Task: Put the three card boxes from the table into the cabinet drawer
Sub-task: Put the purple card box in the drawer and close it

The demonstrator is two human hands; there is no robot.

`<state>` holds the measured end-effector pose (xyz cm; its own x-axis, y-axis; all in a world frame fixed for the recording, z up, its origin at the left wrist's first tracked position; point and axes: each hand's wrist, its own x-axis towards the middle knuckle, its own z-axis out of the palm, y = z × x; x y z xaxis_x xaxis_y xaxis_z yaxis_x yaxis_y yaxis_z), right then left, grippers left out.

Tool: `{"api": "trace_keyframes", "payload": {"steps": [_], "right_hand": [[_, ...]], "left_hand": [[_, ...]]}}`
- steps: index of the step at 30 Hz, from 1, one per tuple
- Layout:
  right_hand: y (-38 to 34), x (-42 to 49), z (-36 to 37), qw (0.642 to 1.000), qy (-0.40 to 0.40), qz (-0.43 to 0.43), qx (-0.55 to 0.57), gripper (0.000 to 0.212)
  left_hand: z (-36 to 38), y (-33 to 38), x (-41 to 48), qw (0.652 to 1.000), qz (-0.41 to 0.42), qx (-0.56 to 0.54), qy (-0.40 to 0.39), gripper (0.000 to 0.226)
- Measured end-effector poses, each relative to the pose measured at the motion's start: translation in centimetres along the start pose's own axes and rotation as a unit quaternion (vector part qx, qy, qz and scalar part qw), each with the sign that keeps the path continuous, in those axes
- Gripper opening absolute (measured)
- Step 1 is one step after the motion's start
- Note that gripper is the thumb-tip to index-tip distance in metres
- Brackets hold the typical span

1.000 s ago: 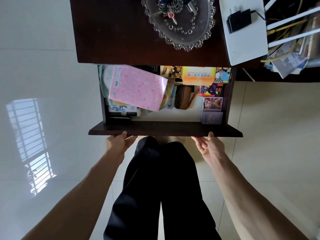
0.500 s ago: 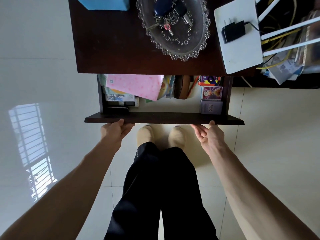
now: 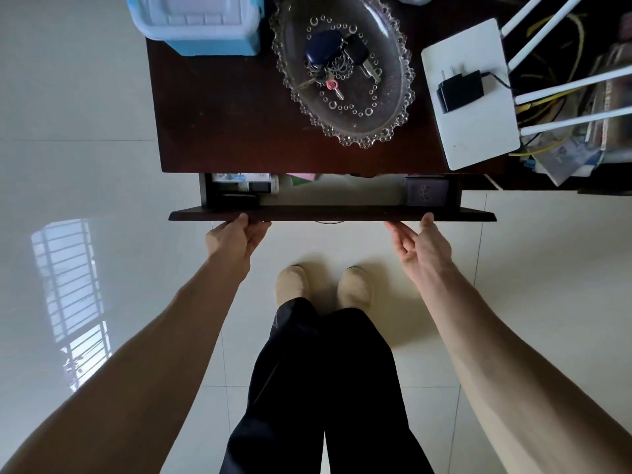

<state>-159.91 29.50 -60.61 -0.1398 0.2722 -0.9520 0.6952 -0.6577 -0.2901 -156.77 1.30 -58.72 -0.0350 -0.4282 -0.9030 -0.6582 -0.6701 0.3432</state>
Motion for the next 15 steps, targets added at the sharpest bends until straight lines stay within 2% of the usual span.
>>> {"api": "trace_keyframes", "payload": {"steps": [4,7,12,15], "right_hand": [[-0.8,0.6,1.6,1.000,-0.013,-0.011,0.011,0.043],[-1.7,0.9,2.7,0.999,-0.028,-0.015,0.023,0.047],[-3.0,0.5,4.4,0.998,-0.042,-0.020,0.050,0.036],[-3.3,0.1,5.4,0.998,-0.048,-0.021,0.041,0.024]], "left_hand": [[1.3,0.9,0.4,0.999,0.015,-0.040,0.002,0.023],[2.2,1.8,0.7,0.998,0.022,-0.063,-0.009,0.024],[3.4,3.1,0.6,0.995,0.037,-0.086,-0.017,0.037],[3.9,3.8,0.1,0.996,0.052,-0.072,-0.023,0.028]]}}
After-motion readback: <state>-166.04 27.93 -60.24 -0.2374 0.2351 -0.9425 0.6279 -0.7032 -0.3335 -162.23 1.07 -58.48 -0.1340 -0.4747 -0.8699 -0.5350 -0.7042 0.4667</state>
